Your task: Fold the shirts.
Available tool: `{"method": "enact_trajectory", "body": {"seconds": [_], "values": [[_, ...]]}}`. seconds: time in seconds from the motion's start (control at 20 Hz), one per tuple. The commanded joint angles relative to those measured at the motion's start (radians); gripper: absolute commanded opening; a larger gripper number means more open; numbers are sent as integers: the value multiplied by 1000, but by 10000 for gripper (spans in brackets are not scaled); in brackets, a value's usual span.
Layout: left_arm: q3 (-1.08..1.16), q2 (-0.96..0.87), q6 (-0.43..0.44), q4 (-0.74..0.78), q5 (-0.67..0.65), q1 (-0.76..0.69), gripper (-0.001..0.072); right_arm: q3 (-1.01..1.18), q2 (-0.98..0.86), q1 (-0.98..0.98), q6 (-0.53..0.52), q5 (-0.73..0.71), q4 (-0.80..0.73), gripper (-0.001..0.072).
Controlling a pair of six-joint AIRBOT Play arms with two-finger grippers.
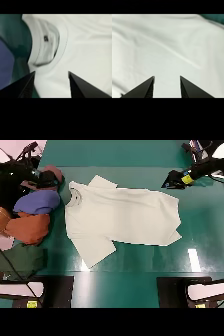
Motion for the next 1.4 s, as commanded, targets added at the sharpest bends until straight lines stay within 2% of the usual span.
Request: {"method": "enact_trajectory", "body": {"seconds": [0.0, 0.2, 0.35, 0.45, 0.85, 0.95, 1.05, 1.2, 1.35], "values": [[-198, 121, -4, 59, -47, 21, 482, -172, 137, -39, -39, 5, 45, 375], [-607, 288, -7, 24, 74, 21, 482, -412, 322, -104, -40, -26, 80, 375], [-807, 314, -2, -59, 156, 21, 482, -518, 414, -156, -47, -78, 153, 374], [-881, 314, 48, -145, 212, 21, 482, -569, 463, -178, -47, -103, 162, 375], [-955, 314, 76, -243, 307, -24, 476, -589, 504, -187, -47, -105, 170, 375], [-937, 314, 85, -266, 311, -32, 39, -594, 504, -202, -47, -78, 132, 375], [-879, 315, 88, -240, 265, -32, 28, -648, 510, -254, -46, -42, 101, 374], [-787, 315, 95, -227, 182, -32, 28, -842, 565, -393, -35, -40, -10, 375], [-758, 315, 94, -231, 179, -32, 28, -1037, 599, -541, -34, -78, -54, 375]]}}
